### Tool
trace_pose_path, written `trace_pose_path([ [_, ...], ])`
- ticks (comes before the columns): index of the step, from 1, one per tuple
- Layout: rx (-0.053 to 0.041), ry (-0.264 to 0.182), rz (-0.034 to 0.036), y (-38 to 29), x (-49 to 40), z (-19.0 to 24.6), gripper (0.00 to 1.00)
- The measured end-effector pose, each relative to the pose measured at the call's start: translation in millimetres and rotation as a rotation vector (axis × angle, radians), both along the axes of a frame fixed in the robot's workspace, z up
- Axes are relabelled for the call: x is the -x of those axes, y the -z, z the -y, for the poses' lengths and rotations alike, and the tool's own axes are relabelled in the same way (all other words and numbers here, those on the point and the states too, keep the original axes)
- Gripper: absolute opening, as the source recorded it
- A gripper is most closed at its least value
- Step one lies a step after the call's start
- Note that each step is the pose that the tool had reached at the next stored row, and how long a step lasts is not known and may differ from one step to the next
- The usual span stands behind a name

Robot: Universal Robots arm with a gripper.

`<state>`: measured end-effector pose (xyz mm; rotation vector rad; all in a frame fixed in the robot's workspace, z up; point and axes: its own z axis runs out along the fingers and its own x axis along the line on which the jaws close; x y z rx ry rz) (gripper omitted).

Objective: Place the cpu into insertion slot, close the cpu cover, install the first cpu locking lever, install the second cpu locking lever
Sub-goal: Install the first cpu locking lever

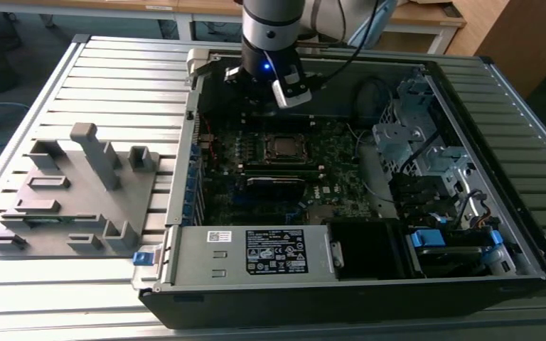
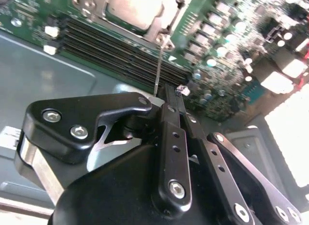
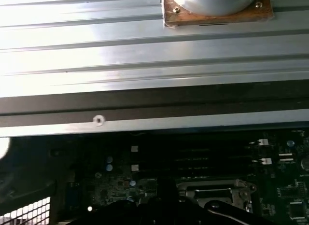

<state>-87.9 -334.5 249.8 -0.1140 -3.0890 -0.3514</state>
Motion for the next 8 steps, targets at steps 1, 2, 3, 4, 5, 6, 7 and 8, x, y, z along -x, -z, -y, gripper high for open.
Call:
trace_pose_path([
  [1, 0.0, 0.0, 0.0, 0.1, -2.7, 0.0, 0.1],
  [2, 0.0001, 0.0, 0.0, 0.3, -4.8, 0.0, 0.1],
  [3, 0.0001, 0.0, 0.0, 0.4, -6.4, 0.0, 0.1],
  [4, 0.0001, 0.0, 0.0, 0.5, -7.9, 0.0, 0.1],
  [5, 0.0001, 0.0, -0.0001, 0.6, -9.2, 0.0, 0.1],
  [6, 0.0001, 0.0, -0.0001, 0.6, -9.5, 0.1, 0.1],
  [7, 0.0001, 0.0, -0.0001, 0.6, -9.5, 0.1, 0.1],
  [8, 0.0, 0.0, 0.0, 0.6, -9.6, 0.0, 0.1],
])
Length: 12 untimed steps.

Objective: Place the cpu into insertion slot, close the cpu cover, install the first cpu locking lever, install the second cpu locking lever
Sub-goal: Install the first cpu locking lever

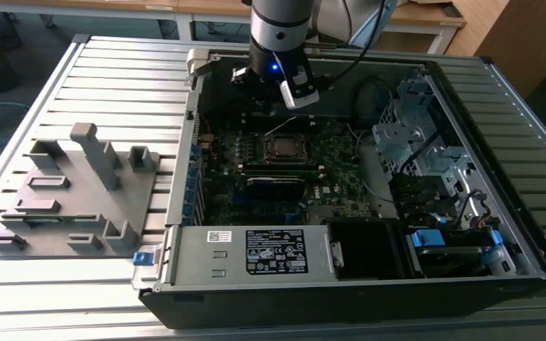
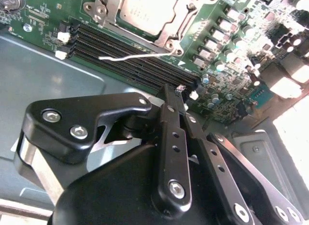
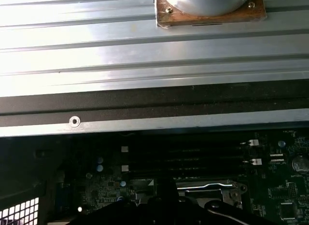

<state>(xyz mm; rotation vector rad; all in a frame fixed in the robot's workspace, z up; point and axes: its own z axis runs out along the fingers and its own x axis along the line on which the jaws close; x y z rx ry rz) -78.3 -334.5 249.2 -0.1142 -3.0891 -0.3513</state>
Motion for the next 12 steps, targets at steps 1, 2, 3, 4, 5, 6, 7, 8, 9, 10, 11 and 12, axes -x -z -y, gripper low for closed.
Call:
trace_pose_path([
  [1, 0.0, 0.0, 0.0, 0.0, -0.1, 0.0, 0.1],
  [2, 0.0, 0.0, 0.0, 0.0, -0.1, 0.0, 0.1],
  [3, 0.0001, 0.0, 0.0001, 0.2, -0.2, -0.1, 0.1],
  [4, 0.0015, 0.0, 0.0003, 0.6, -0.3, -0.1, 0.1],
  [5, 0.0037, 0.0, 0.0005, 1.1, -0.2, -0.1, 0.1],
  [6, 0.0066, 0.0, 0.0006, 1.3, -0.2, -0.1, 0.1],
  [7, 0.0076, 0.0, 0.0007, 1.3, -0.2, 0.0, 0.1],
  [8, 0.008, 0.0, 0.0006, 1.3, -0.1, 0.0, 0.1],
  [9, 0.0084, 0.0, 0.0009, 1.3, -0.1, 0.0, 0.1],
  [10, 0.0085, 0.0, 0.0019, 1.4, -0.1, 0.0, 0.1],
  [11, 0.0086, 0.0, 0.0033, 1.4, -0.1, -0.1, 0.1],
  [12, 0.0087, 0.001, 0.0049, 1.4, -0.2, -0.1, 0.1],
])
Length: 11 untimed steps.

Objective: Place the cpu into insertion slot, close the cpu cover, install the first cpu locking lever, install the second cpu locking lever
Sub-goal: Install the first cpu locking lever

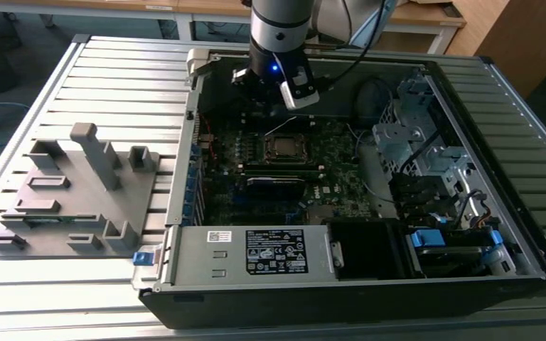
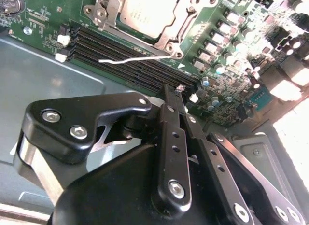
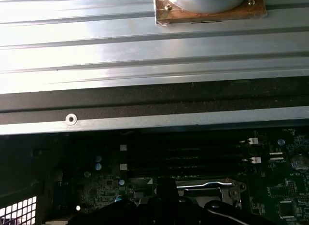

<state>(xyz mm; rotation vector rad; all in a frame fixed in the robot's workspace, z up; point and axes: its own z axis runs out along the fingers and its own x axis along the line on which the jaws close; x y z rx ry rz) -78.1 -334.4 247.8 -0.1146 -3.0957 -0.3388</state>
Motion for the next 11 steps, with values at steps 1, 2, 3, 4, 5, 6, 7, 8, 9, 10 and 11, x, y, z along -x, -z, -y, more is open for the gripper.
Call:
trace_pose_path([
  [1, 0.0002, 0.001, 0.0016, 0.0, 0.0, 0.0, 0.1],
  [2, 0.0004, 0.004, 0.0028, 0.1, 0.0, 0.0, 0.1],
  [3, 0.0005, 0.006, 0.0039, 0.1, 0.0, 0.0, 0.1],
  [4, 0.0006, 0.009, 0.005, 0.2, 0.0, 0.0, 0.1],
  [5, 0.0008, 0.013, 0.0058, 0.3, 0.0, 0.0, 0.1],
  [6, 0.0014, 0.02, 0.0066, 0.4, 0.0, 0.0, 0.1],
  [7, 0.0021, 0.029, 0.0074, 0.4, 0.0, 0.0, 0.1],
  [8, 0.0023, 0.041, 0.0074, 0.4, 0.0, 0.0, 0.1],
  [9, 0.0023, 0.051, 0.0074, 0.5, -0.1, 0.0, 0.1],
  [10, 0.0023, 0.054, 0.0073, 0.5, -0.1, 0.0, 0.1],
  [11, 0.0023, 0.054, 0.0073, 0.5, -0.1, 0.0, 0.1],
])
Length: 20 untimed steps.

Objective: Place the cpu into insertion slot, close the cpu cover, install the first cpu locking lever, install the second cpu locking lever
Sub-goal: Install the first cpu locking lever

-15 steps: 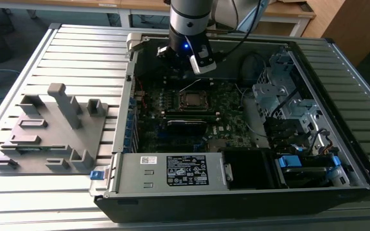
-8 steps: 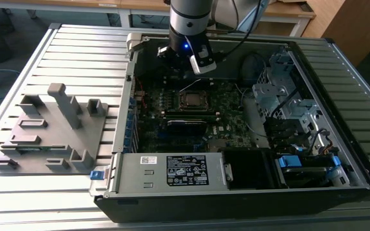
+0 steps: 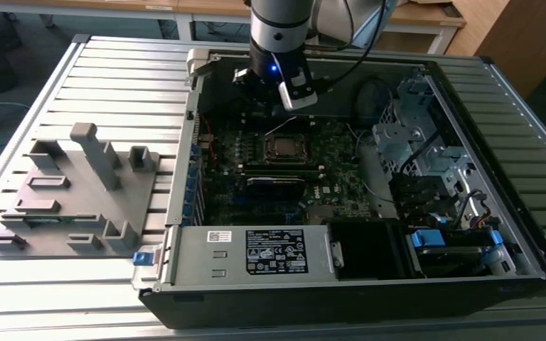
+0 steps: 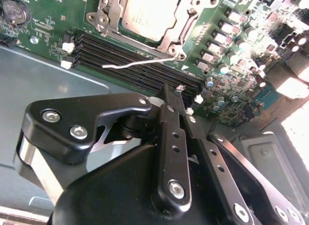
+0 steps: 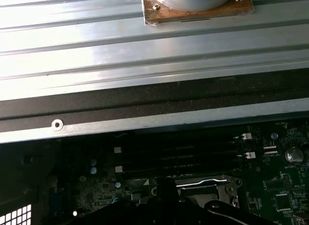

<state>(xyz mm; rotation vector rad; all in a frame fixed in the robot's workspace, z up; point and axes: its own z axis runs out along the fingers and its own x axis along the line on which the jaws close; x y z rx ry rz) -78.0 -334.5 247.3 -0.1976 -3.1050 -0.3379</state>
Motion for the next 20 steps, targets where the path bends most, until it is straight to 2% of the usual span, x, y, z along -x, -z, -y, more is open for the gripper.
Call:
trace_pose_path([
  [20, -0.0001, 0.0, 0.0029, 4.8, 0.1, 0.0, 0.1],
])
